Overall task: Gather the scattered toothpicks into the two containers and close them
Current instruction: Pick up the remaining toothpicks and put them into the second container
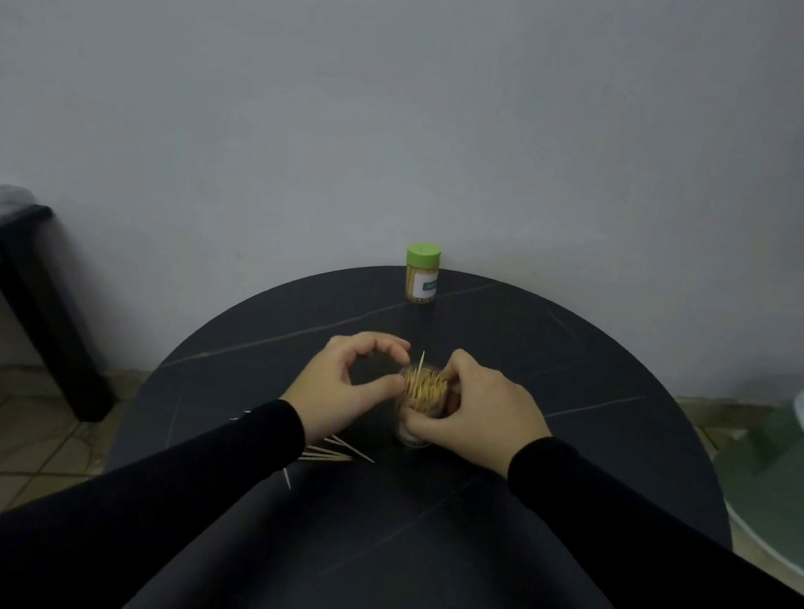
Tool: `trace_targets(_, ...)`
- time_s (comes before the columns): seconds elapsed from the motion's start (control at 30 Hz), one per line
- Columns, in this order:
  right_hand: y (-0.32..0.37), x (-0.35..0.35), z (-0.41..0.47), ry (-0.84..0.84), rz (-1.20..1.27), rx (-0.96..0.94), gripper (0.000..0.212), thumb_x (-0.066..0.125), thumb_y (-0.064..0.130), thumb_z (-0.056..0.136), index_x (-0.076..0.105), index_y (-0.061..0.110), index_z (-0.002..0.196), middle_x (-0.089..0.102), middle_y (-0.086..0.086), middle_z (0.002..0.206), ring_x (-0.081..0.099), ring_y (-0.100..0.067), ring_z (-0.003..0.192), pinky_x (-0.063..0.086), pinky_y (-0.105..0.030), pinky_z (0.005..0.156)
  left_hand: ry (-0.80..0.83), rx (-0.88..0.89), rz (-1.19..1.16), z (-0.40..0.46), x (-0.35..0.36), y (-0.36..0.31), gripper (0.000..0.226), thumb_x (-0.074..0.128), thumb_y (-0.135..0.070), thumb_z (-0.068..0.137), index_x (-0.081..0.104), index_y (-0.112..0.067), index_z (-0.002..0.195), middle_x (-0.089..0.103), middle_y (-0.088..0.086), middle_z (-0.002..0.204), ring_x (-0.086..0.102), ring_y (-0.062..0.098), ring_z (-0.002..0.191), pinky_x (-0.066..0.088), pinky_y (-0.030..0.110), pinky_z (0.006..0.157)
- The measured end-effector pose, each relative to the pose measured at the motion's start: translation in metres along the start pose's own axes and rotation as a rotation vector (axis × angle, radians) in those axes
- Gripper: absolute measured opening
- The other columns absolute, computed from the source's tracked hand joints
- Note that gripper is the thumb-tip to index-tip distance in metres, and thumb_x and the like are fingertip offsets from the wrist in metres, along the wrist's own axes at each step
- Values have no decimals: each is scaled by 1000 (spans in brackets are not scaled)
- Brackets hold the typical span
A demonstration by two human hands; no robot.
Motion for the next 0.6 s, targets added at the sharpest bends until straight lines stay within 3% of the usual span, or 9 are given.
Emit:
trace_targets(0.07, -1, 0, 0, -6, 8, 6, 47, 67, 62, 74, 45, 27, 95, 58, 12, 82, 55, -1, 72, 45, -24, 65, -18, 134, 128, -3, -7, -7, 42, 57, -47, 75, 56, -44, 117, 55, -17, 126, 44, 2, 119, 36, 35, 104)
trace_targets(0.13, -1, 0, 1, -5, 12, 4, 47, 68, 61, 73, 45, 26, 95, 59, 10, 83, 56, -2, 73, 47, -25, 67, 46, 351, 419, -6, -5, -21, 55, 52, -47, 82, 43, -39, 136, 48, -20, 136, 38, 2, 123, 30, 31, 101)
trace_targets(0.2, -1, 2, 2, 11, 3, 0, 47, 68, 60, 74, 45, 26, 98, 58, 10, 86, 56, -4, 75, 49, -26, 69, 96, 524, 701, -9, 2, -28, 52, 46, -51, 89, 44, -33, 138, 47, -20, 139, 36, 8, 126, 27, 34, 96)
trace_targets(0.27, -2, 3, 3, 17, 1, 0, 47, 68, 59, 74, 45, 27, 99, 58, 10, 86, 56, -4, 76, 49, -26, 69, 101, 615, 824, -11, 6, -27, 43, 43, -53, 91, 58, -32, 126, 49, -17, 140, 36, 14, 128, 31, 41, 94)
trace_targets(0.33, -3, 3, 4, 11, -2, -3, 48, 68, 61, 73, 45, 27, 99, 58, 10, 86, 56, -3, 76, 49, -26, 69, 100, 602, 802, -12, 7, -23, 41, 44, -56, 90, 65, -33, 117, 41, -15, 147, 30, 18, 136, 30, 47, 99)
trace_targets(0.47, -1, 5, 4, -8, -24, -14, 51, 64, 67, 72, 44, 26, 96, 58, 10, 83, 56, -4, 74, 48, -25, 66, 109, 440, 639, -8, -5, -18, 49, 42, -65, 85, 57, -41, 125, 22, -20, 153, 10, 14, 142, 16, 45, 106)
trace_targets(0.6, 2, 10, 6, -13, -46, -9, 56, 61, 75, 67, 43, 29, 95, 59, 11, 82, 58, -5, 74, 52, -28, 69, 206, 383, 660, -8, -13, -16, 52, 39, -70, 81, 52, -48, 126, 22, -24, 151, 10, 9, 140, 15, 47, 110)
Point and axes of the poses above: each hand's wrist, its own z-axis towards the middle knuckle, its own x-axis out of the palm, y = z × x, the point moved 5 cm from there along z, towards the middle knuckle
